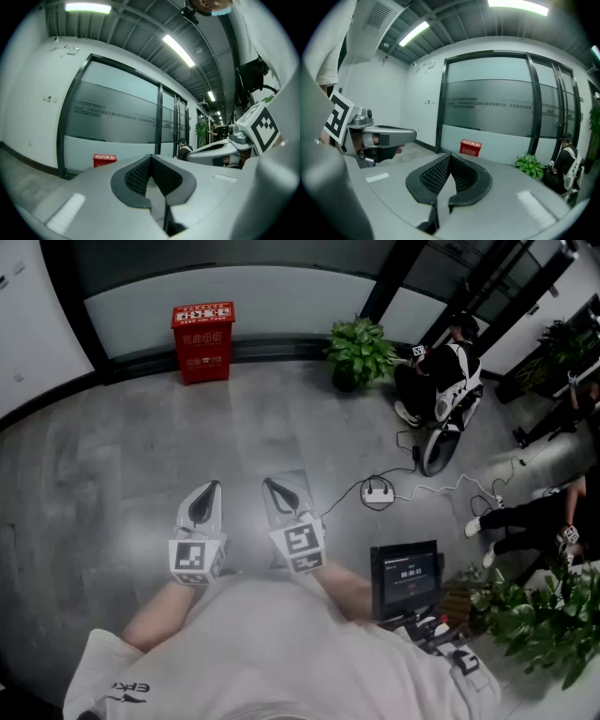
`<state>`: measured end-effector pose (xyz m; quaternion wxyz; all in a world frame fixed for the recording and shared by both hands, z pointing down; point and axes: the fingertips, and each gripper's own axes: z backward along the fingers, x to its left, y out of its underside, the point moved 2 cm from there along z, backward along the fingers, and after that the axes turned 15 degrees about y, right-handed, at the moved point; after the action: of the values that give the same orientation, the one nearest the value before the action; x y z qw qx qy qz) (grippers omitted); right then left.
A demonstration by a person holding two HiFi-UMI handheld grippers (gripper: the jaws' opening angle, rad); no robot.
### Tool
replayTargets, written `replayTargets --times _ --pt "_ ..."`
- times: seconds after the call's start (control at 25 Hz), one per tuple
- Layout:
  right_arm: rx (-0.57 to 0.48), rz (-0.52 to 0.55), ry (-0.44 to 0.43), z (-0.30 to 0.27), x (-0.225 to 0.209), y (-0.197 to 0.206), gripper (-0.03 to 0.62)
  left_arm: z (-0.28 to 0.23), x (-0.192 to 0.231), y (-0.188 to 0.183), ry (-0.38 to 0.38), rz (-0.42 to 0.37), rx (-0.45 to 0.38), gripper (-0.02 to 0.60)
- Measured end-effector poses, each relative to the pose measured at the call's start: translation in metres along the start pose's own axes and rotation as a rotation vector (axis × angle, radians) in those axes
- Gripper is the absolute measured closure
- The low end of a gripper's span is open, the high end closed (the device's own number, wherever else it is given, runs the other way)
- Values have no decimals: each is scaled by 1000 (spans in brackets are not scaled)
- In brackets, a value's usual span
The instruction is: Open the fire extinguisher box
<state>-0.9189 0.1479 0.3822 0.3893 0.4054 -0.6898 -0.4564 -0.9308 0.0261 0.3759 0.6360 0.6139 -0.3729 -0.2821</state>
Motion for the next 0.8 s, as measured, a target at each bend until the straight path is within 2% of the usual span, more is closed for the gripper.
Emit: replayTargets --times 0.4,0.8 --pt "20 -6 1 -9 33 6 580 27 28 10 -12 6 15 578" --pt "6 0 -32 -58 28 -3 580 0 61 1 -46 -10 4 578"
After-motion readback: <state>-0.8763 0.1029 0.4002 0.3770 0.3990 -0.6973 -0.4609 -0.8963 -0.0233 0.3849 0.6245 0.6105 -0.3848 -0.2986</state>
